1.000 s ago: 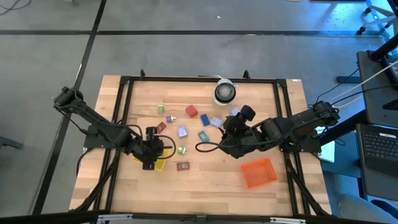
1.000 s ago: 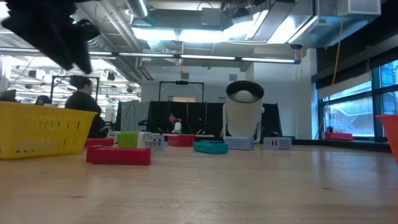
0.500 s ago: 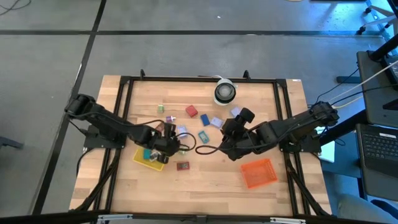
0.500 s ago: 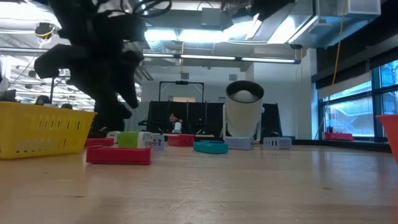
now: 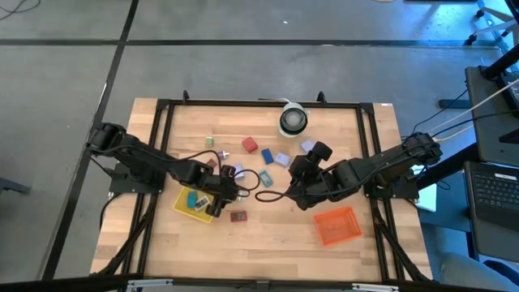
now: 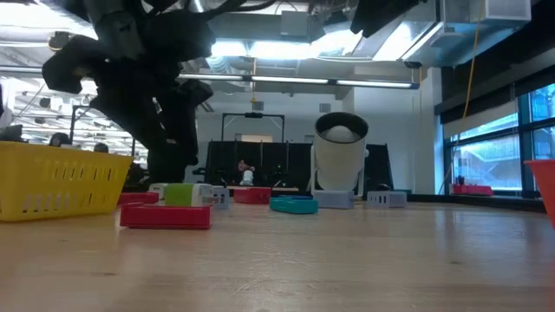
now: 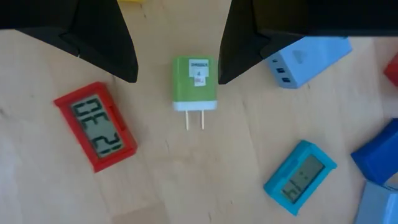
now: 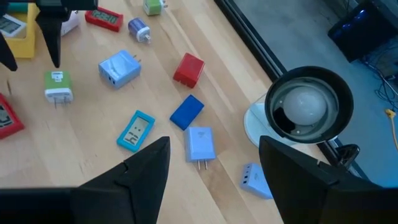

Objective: Pick & Place Office items
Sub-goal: Put the bottom light green charger adapter into the orange bin

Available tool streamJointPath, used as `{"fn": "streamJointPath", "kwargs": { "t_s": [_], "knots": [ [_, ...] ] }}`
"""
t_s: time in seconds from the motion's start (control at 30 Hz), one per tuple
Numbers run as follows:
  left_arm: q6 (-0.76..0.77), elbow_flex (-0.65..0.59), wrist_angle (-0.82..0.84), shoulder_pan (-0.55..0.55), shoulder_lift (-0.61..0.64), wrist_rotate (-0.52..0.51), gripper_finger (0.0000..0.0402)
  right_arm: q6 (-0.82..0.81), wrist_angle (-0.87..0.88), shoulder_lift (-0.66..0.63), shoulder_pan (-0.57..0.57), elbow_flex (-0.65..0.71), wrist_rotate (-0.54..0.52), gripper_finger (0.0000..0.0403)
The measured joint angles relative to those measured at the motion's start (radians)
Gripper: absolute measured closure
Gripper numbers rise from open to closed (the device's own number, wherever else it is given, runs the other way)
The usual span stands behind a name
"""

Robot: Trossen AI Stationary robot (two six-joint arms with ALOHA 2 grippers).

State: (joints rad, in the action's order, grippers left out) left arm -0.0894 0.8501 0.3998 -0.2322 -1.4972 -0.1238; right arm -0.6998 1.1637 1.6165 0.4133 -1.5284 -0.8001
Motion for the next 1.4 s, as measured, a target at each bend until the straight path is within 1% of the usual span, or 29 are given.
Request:
{"fn": "streamJointPath", "kwargs": {
  "t_s": [0.1,0.33,0.57,0.87,1.03,1.2,1.33,1.4],
  "knots": [
    [-0.004,0.000,-0.011,0.010,-0.013,-0.012,0.0182,0.000,0.000,0.000,0.000,0.000,0.000,0.0156],
    [-0.017,0.000,-0.021,0.034,-0.094,-0.002,0.0182,-0.002,-0.003,0.000,0.001,0.000,0.002,0.0156],
    [-0.005,0.000,-0.039,0.044,-0.101,0.017,0.0182,0.000,-0.003,0.000,0.002,0.000,0.005,0.0156],
    [0.024,-0.008,-0.065,0.065,-0.148,0.099,0.0182,-0.026,-0.005,0.000,0.016,0.003,0.004,0.0156],
    [0.006,-0.008,-0.094,0.065,-0.160,0.100,0.0183,-0.037,-0.004,0.000,0.017,0.022,0.005,0.0156],
    [0.000,-0.008,-0.091,0.065,-0.157,0.100,0.0195,-0.053,-0.006,0.000,0.017,0.058,0.001,0.0156],
    [0.002,-0.008,-0.091,0.065,-0.157,0.100,0.0208,-0.093,-0.050,0.000,0.015,0.140,-0.046,0.0156],
    [0.006,-0.008,-0.093,0.065,-0.157,0.100,0.0215,-0.150,-0.106,0.000,0.011,0.208,-0.090,0.0156]
  ]
}}
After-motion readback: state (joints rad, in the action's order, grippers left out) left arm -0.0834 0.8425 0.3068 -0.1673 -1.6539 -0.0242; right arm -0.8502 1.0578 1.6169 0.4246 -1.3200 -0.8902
